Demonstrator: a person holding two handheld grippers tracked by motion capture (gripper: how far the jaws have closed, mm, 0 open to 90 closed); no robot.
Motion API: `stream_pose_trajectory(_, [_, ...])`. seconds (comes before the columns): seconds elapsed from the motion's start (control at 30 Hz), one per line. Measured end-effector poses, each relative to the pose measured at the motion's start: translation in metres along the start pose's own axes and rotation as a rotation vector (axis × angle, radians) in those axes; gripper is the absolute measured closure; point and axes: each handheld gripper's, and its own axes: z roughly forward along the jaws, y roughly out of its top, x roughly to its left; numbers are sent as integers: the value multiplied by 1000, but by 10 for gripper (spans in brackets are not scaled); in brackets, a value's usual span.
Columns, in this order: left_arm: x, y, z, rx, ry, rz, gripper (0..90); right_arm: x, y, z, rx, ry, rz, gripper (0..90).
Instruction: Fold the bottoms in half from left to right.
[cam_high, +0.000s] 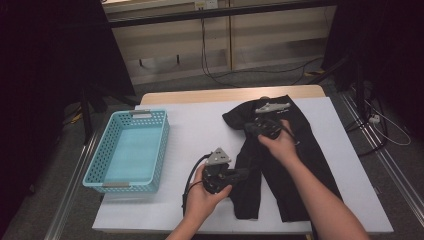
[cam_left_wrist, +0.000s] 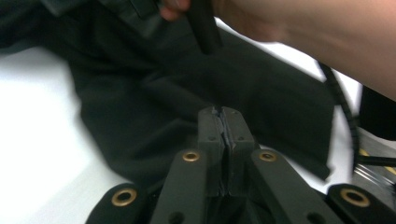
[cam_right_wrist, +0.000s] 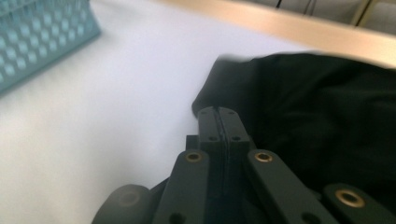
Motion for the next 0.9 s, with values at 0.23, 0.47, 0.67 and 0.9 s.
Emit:
stream_pose_trajectory(0.23, [-25, 42, 27, -108, -109, 36, 749, -69, 18, -86, -153, -134, 149, 898])
stream_pose_trajectory(0.47, [3, 36, 22, -45, 51, 77, 261, -97, 1, -107, -96, -259, 175, 435])
stream_pose_trajectory(0.67, [36, 13, 8, 26, 123, 83, 168, -66, -30, -90, -4, -190, 95, 359])
stream_pose_trajectory(0.9, [64, -6, -11, 45, 158, 37, 133, -39, -73, -91, 71, -160, 75, 304])
